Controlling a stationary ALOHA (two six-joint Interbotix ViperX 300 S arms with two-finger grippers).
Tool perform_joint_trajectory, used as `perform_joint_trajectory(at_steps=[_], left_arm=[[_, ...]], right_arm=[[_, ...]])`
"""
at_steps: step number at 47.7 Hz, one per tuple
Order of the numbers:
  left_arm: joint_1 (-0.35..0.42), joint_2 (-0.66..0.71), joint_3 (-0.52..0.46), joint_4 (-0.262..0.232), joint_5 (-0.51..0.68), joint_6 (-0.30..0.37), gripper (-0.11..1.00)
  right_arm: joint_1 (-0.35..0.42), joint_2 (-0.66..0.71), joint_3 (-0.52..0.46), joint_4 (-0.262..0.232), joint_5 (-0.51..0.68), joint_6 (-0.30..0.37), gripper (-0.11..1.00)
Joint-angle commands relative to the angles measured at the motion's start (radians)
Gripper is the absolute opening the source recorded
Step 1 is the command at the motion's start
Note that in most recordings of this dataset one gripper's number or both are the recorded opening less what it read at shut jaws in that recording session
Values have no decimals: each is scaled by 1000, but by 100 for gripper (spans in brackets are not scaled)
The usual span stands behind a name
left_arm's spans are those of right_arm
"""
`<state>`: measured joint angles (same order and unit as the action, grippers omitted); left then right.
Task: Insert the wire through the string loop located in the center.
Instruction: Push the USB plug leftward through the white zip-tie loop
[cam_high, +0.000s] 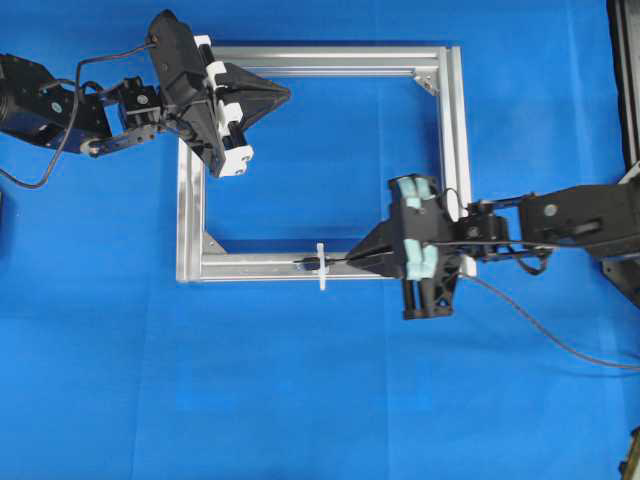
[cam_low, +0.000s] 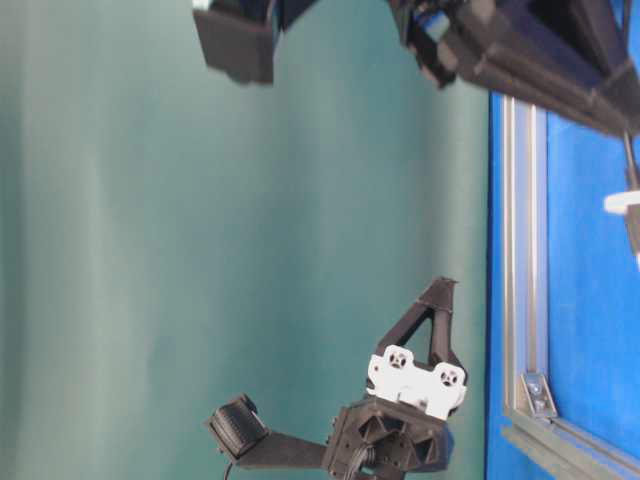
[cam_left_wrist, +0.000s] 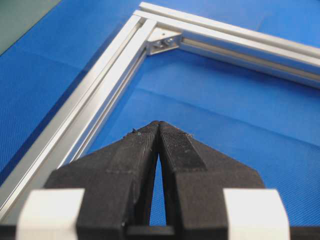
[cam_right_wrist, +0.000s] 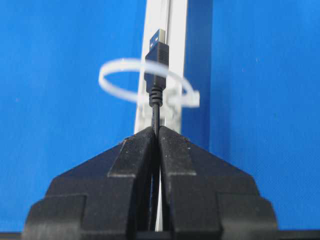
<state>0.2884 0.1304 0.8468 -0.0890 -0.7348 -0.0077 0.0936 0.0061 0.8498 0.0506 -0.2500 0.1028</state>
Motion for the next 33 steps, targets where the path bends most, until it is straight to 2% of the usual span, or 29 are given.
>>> perform_joint_trajectory(at_steps=[1,33], left_arm=[[3,-31,-11,3,-5,-5,0],[0,-29,-11,5,0,-18,0]], right_arm=[[2,8,-43,2,-11,0,-2],[2,26,-58,2,-29,-2,-2]])
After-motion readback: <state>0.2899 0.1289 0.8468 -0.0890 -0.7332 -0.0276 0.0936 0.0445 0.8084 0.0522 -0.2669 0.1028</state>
